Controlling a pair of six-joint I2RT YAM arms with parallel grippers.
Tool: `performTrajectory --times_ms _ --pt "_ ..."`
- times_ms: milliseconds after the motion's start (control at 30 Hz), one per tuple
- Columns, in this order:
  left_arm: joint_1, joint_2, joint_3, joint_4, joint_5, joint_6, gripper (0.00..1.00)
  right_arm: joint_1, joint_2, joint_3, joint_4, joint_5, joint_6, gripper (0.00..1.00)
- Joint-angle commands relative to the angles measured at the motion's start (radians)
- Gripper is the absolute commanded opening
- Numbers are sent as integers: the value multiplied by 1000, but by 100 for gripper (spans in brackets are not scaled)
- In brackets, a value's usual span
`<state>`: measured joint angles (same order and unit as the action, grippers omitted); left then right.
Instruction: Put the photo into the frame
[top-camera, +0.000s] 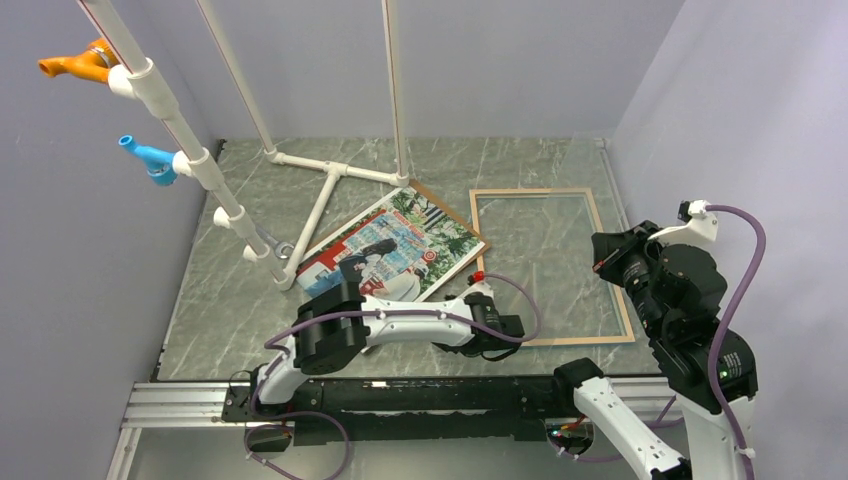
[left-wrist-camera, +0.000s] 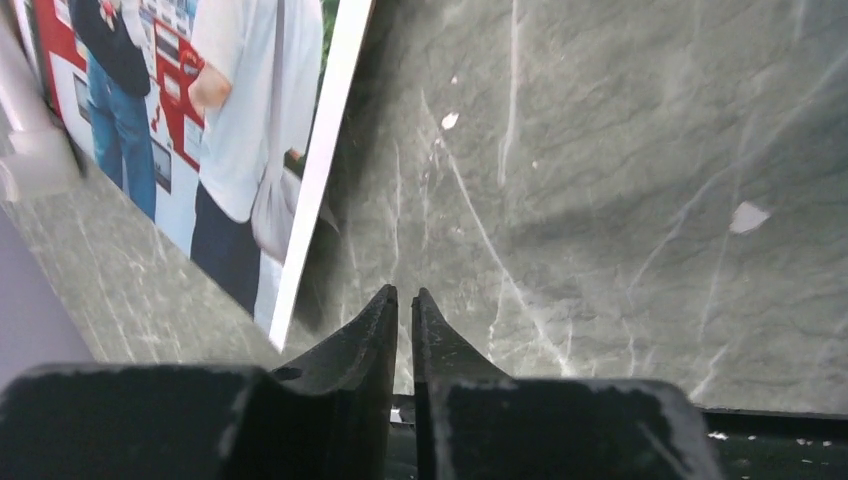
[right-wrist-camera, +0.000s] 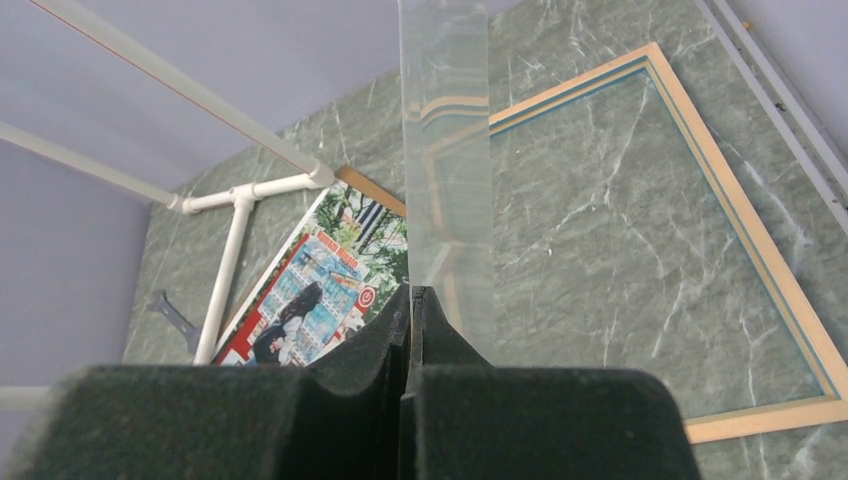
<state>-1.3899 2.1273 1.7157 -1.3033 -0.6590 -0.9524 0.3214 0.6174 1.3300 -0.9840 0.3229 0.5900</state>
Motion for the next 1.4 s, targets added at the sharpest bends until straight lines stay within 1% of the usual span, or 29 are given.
performTrajectory --times_ms 0,67,100,133,233,400,533,567,600,667,767,933,1067,1167,1333,1367 --pt "5 -127 -83 80 88 -5 26 1 -7 -16 77 1 -15 0" --pt "15 -179 -135 181 136 44 40 1 -2 -22 77 -11 -15 0" --pt "23 -202 -159 238 187 72 46 0 0 -24 76 -19 -15 0" --pt "35 -224 -184 291 226 93 50 1 3 -26 77 -26 -16 0" --pt "71 -279 -256 456 340 151 61 0 13 -20 68 -39 -23 0" --pt "139 -317 -309 648 512 199 70 1 26 19 48 -30 -39 0" --pt "207 -325 -337 761 630 193 76 1 40 50 27 -19 -52 0" --pt "218 -333 -356 789 647 188 77 2 41 53 25 -19 -55 0" --pt "237 -341 -376 820 664 181 82 1 42 53 24 -19 -56 0" --pt "268 -355 -412 865 693 174 86 1 44 50 23 -24 -60 0" --pt "311 -362 -441 906 736 171 88 1 53 44 25 -42 -63 0" --pt "357 -345 -483 1059 859 138 88 1 83 35 27 -82 -65 0" --pt "369 -269 -436 1096 897 106 86 2 113 49 13 -102 -70 0" --pt "370 -202 -369 1072 879 99 83 0 128 68 -2 -100 -78 0" --pt "370 -76 -194 887 774 103 77 1 143 104 -28 -95 -89 0" --pt "370 -57 -178 861 759 103 77 1 146 111 -33 -92 -91 0"
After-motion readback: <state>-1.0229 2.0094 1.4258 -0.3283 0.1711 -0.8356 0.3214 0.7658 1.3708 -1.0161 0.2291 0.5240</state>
